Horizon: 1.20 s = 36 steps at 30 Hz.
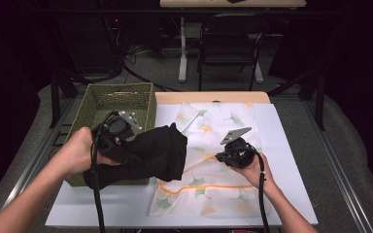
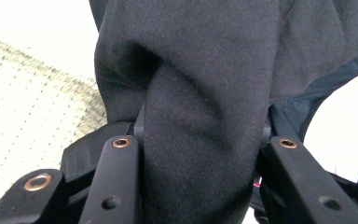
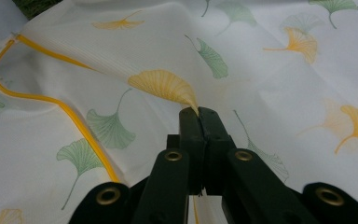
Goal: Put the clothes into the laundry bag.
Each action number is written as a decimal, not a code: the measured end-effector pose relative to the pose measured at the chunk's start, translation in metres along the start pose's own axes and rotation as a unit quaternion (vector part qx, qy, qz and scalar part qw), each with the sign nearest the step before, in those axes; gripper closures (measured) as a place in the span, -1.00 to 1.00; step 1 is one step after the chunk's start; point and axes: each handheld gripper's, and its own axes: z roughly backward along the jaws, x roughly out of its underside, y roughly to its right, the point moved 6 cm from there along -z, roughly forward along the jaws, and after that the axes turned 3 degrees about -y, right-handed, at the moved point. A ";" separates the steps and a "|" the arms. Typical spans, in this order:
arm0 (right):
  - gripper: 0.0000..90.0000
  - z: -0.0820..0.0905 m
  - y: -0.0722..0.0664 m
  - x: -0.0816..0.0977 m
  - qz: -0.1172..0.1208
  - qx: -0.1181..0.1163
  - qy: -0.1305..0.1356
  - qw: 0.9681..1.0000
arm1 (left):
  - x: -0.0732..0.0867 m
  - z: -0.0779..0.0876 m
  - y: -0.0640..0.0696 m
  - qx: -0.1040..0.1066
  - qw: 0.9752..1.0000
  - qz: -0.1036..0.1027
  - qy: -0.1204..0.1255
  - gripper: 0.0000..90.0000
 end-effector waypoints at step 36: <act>1.00 0.005 0.000 -0.006 -0.009 0.013 0.016 1.000 | -0.020 -0.066 0.052 0.065 0.996 -0.055 0.017 0.37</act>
